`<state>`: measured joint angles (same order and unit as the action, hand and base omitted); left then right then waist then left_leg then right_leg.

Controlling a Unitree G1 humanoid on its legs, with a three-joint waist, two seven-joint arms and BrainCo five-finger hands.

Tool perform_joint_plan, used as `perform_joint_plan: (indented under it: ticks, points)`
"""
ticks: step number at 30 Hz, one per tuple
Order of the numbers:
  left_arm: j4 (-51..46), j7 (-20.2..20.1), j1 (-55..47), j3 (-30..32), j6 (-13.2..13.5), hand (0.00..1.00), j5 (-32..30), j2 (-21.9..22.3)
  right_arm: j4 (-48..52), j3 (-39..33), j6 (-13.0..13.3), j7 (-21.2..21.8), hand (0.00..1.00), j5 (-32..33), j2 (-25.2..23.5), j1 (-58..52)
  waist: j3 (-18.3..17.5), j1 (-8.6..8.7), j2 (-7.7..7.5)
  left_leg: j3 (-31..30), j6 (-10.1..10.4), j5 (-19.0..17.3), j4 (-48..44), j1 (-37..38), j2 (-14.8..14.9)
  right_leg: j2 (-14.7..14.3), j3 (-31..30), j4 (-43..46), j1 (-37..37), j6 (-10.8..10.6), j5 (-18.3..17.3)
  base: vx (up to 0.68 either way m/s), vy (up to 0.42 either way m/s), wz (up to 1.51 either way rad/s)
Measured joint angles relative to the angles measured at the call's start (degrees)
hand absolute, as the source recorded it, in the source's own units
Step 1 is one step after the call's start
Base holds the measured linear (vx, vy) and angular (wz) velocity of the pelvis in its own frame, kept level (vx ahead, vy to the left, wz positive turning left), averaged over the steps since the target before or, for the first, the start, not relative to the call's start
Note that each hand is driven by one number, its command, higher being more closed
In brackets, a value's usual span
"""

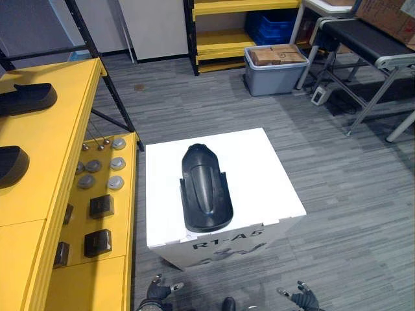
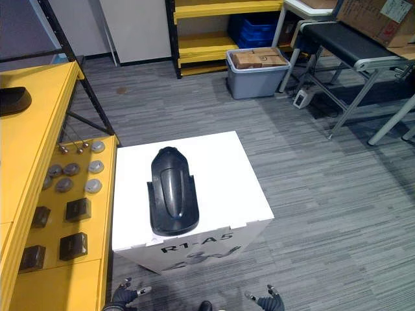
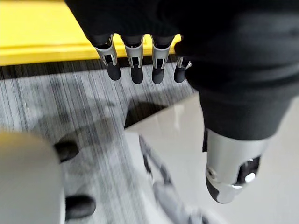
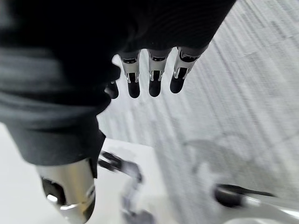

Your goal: Walk over and take plastic housings, then place them on the shelf

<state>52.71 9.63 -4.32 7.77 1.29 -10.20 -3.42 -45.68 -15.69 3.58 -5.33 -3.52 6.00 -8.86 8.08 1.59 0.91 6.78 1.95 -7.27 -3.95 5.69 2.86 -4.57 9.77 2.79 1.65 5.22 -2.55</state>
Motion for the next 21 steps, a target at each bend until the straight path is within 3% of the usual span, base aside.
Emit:
perform_joint_plan:
  ticks: [4, 6, 12, 17, 21]
  points:
    - [-1.41, -0.16, -0.92, 0.76, 0.1, 0.0, -0.09, -1.51, 12.44, -4.65, -0.07, -0.85, 0.0, -0.32, 2.02, -0.4, -0.11, 0.05, -0.06, 0.91, -0.09, 0.05, 0.25, 0.75, -0.79, 0.77, -1.04, -0.47, 0.68, -1.02, -0.2, 0.07, 0.12, -0.1]
    - [-2.11, -0.59, -1.95, 0.84, 0.23, 0.0, -0.12, -1.94, 25.64, -4.83, -0.07, -1.28, 0.0, -1.61, 6.12, -2.37, -0.17, 0.42, -0.1, 0.89, -0.12, 0.07, 0.3, 0.88, -1.19, 1.09, -1.42, -1.18, 1.0, -1.52, 0.1, 0.03, 0.106, -0.09]
    - [-2.05, -1.79, -4.92, -0.28, 0.48, 0.0, -0.13, -1.77, 45.69, -6.31, 0.52, -0.16, 0.0, -7.22, 13.33, -1.71, -1.62, 0.82, -1.01, 0.82, -0.25, 0.15, 0.94, 1.45, -1.42, 1.2, -1.43, -2.32, 1.86, -1.79, 0.29, 0.01, 0.033, 0.0]
    - [-1.79, -2.78, -5.24, -0.77, 1.35, 0.0, -0.12, -1.85, 53.67, 2.53, 4.09, 0.45, 0.0, -7.79, 17.19, 4.62, -2.01, 0.93, -0.89, 0.38, -0.77, 0.48, 1.69, 1.45, -1.5, 1.2, -1.12, -2.55, 1.84, -2.06, 0.68, -0.07, 0.025, 0.04]
    - [-1.83, -2.81, -4.83, -2.49, 2.27, 0.0, -0.1, -2.13, 50.43, 13.41, 5.51, 0.84, 0.0, -9.34, 16.67, 13.06, -2.35, -0.13, -0.82, -1.04, -1.48, 0.92, 1.84, 0.66, -1.84, 1.31, -0.22, -5.07, 2.23, -2.26, 2.66, -0.08, 0.031, 0.12]
